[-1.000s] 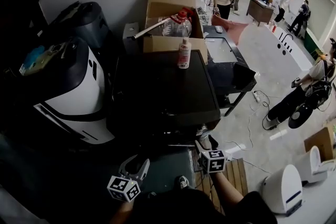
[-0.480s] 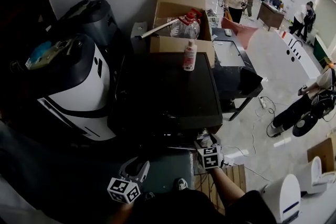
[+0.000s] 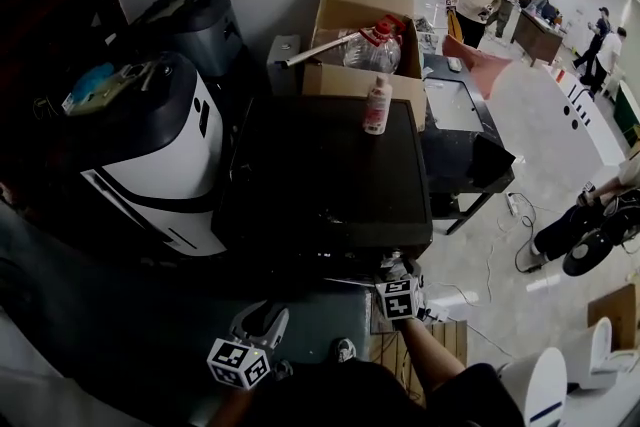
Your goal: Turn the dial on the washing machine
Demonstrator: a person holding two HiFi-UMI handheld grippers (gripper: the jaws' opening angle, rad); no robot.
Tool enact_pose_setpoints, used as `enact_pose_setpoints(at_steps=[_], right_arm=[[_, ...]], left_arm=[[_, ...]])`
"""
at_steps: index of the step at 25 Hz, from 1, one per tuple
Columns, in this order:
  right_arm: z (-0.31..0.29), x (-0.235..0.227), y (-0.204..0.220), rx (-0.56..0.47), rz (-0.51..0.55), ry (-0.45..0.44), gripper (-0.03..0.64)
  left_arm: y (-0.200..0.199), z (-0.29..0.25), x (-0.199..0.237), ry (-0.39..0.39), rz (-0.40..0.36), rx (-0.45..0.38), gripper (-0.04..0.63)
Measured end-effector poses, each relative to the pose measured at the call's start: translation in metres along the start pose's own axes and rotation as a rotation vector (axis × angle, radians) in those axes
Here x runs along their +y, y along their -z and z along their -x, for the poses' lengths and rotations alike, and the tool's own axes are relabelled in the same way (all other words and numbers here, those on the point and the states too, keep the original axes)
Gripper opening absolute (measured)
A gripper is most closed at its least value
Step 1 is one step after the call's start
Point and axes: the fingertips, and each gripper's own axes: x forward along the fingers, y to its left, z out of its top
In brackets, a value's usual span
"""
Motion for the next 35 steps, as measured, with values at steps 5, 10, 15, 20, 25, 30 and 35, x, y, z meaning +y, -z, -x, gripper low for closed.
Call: enact_pose_setpoints(at_steps=[5, 10, 15, 20, 25, 30, 35], right_arm=[[-0.008, -0.003, 0.010, 0.027, -0.062, -0.016, 0.354], [-0.014, -0.004, 0.015, 0.032, -0.102, -0.016, 0.353], [-0.022, -0.005, 0.025, 0.058, -0.147, -0.037, 0.345], [-0.026, -0.002, 0.031, 0.086, -0.170, -0.063, 0.344], [-0.030, 0.002, 0.038, 0.104, -0.199, -0.074, 0.319], [-0.033, 0.003, 0.037, 0.094, -0.237, -0.074, 0.305], [-0.026, -0.006, 0.035, 0.090, -0.256, -0.022, 0.333]], left_arm=[[0.004, 0.005, 0.001, -0.030, 0.020, 0.004, 0.140], [0.011, 0.011, 0.005, -0.059, 0.037, 0.012, 0.138], [0.013, 0.012, 0.004, -0.069, 0.039, 0.016, 0.138], [0.013, 0.013, 0.004, -0.079, 0.035, 0.019, 0.138], [0.012, 0.013, 0.003, -0.080, 0.031, 0.021, 0.138], [0.012, 0.015, 0.006, -0.089, 0.033, 0.020, 0.138], [0.012, 0.014, 0.007, -0.081, 0.036, 0.025, 0.138]])
